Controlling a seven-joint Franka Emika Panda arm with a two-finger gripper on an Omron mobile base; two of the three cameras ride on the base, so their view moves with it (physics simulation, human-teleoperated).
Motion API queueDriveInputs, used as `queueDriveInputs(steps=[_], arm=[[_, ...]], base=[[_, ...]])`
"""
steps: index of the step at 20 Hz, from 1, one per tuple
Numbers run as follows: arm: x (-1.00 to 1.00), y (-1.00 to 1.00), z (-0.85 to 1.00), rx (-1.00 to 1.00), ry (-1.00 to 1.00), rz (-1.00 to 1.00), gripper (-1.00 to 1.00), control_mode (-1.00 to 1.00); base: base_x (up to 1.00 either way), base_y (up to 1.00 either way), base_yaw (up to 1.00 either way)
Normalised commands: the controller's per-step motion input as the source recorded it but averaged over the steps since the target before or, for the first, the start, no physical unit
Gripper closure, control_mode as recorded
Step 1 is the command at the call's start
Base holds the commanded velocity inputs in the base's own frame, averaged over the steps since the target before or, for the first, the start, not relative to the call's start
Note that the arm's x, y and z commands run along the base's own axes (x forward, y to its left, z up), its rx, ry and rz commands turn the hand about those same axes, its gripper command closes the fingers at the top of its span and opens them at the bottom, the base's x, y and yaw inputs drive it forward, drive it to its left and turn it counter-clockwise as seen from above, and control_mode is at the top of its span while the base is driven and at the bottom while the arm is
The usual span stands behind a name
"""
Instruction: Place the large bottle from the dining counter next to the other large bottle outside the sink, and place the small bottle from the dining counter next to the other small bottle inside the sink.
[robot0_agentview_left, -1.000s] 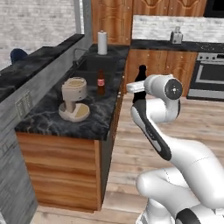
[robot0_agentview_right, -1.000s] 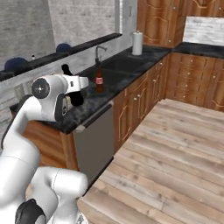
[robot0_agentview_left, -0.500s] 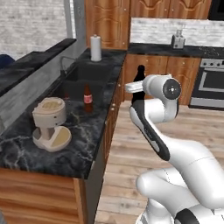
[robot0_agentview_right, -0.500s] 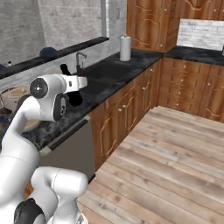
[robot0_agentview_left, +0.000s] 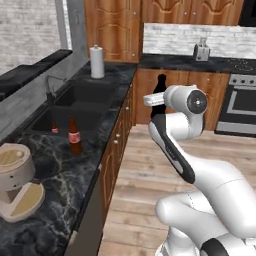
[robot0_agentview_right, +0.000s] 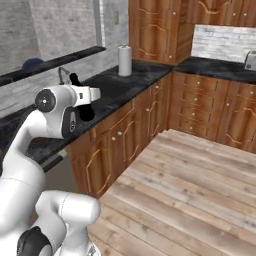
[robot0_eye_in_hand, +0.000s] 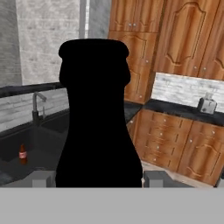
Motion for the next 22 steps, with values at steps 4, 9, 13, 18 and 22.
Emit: queueDriveInputs(steps=[4, 9, 13, 18, 22], arm=[[0.00, 0.00, 0.00, 0.00, 0.00, 0.00, 1.00, 1.00], [0.00, 0.00, 0.00, 0.00, 0.00, 0.00, 1.00, 1.00], [0.00, 0.00, 0.00, 0.00, 0.00, 0.00, 1.00, 1.00], [0.00, 0.00, 0.00, 0.00, 0.00, 0.00, 1.00, 1.00], [0.00, 0.00, 0.00, 0.00, 0.00, 0.00, 1.00, 1.00]], base=[[0.71, -0.18, 0.11], [0.08, 0.05, 0.18], [0.00, -0.01, 0.23], [0.00, 0.01, 0.25], [0.00, 0.27, 0.21]])
